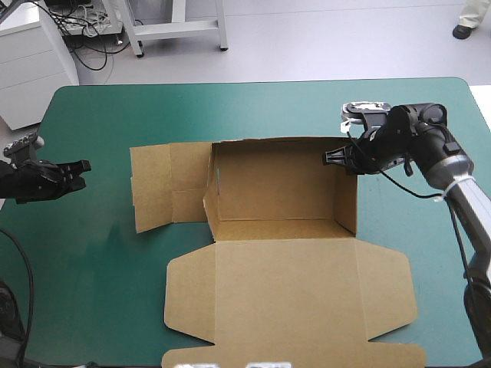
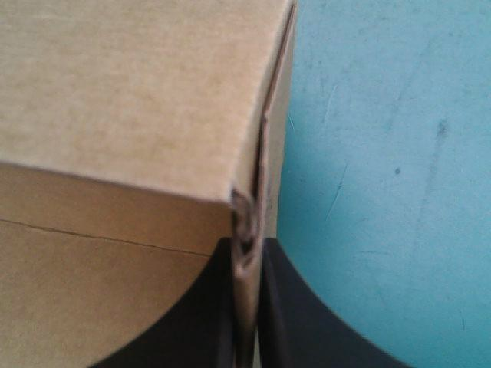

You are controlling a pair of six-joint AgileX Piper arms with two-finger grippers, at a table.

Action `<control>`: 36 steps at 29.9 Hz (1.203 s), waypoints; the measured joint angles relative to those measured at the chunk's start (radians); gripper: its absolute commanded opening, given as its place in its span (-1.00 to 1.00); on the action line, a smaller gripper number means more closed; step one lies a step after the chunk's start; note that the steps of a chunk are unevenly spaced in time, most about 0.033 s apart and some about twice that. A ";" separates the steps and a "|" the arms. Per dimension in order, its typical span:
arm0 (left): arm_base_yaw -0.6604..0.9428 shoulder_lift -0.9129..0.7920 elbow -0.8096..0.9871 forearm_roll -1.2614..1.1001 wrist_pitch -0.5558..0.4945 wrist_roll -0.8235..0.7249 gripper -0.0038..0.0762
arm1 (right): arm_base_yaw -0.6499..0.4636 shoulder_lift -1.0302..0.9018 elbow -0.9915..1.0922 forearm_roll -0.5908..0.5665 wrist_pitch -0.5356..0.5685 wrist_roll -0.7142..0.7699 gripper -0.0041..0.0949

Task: Fold the box

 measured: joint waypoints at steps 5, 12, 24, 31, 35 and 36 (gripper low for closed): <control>0.000 0.000 0.000 -0.003 0.005 0.000 -0.98 | 0.000 0.078 -0.060 -0.007 -0.021 0.000 -0.95; 0.000 0.000 0.000 -0.003 0.008 0.000 -0.98 | 0.000 0.170 -0.128 -0.036 -0.043 0.019 -0.95; 0.000 0.000 0.000 0.001 -0.013 0.000 -0.98 | 0.000 0.242 -0.137 -0.047 -0.032 0.022 -0.07; 0.000 0.000 0.000 0.008 -0.017 0.000 -0.98 | 0.000 0.249 -0.166 -0.048 0.016 0.047 0.56; 0.000 0.000 0.000 0.008 -0.019 0.000 -0.98 | -0.002 0.249 -0.263 -0.070 0.108 0.075 0.57; 0.000 0.000 0.000 0.008 -0.019 0.000 -0.98 | -0.003 0.249 -0.286 -0.077 0.122 0.087 0.57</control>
